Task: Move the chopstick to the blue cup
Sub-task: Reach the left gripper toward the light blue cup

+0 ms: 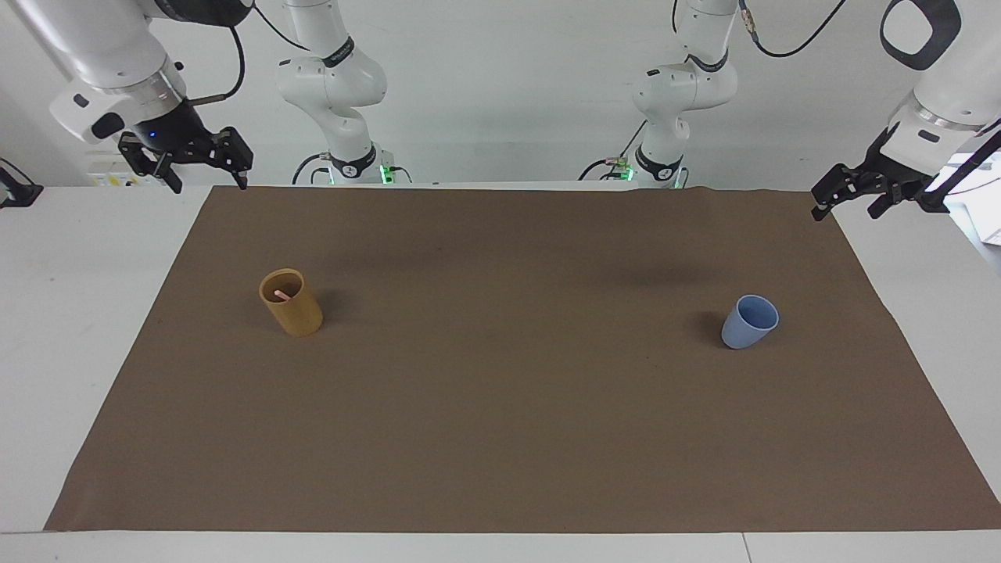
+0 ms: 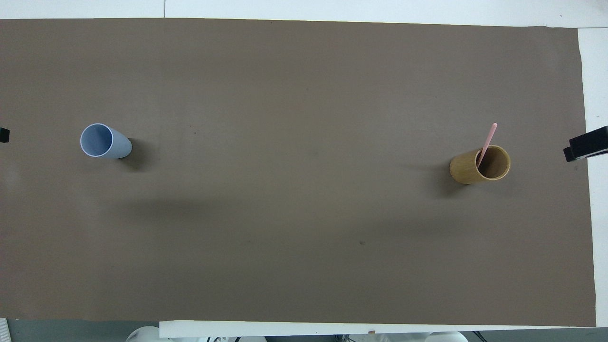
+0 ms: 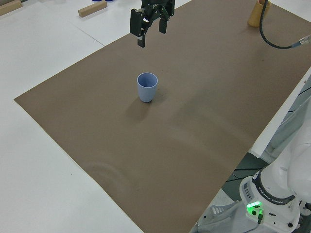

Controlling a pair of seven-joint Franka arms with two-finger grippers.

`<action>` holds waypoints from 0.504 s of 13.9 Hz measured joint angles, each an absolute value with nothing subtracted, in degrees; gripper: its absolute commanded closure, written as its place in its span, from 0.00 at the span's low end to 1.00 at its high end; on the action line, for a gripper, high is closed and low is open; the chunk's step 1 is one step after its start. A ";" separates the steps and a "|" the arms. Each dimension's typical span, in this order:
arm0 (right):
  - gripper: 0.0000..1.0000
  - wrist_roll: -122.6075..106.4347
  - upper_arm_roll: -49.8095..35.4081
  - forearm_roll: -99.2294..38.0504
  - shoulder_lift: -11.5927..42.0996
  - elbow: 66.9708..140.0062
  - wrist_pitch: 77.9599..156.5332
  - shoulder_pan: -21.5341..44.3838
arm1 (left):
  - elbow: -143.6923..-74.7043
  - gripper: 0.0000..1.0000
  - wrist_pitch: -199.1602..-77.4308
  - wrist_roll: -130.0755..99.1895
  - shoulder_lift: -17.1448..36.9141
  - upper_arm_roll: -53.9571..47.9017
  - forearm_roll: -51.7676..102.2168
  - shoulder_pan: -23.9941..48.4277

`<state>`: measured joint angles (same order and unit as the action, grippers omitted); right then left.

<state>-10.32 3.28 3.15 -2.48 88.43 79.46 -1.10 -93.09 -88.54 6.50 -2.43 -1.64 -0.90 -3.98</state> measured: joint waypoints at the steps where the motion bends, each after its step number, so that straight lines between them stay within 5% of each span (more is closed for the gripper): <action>1: 0.00 -10.32 3.28 3.15 -2.48 88.43 79.46 -1.10 | -93.16 0.00 -88.92 6.50 -2.44 -1.63 -0.90 -4.00; 4: 0.00 -10.32 3.28 3.15 -2.48 88.43 79.46 -1.10 | -95.41 0.00 -92.90 5.49 -2.55 -1.47 -0.90 -4.05; 7: 0.00 -10.32 3.28 3.15 -2.48 88.44 79.46 -1.10 | -105.84 0.00 -106.35 -0.30 -2.42 -1.83 -0.90 -3.67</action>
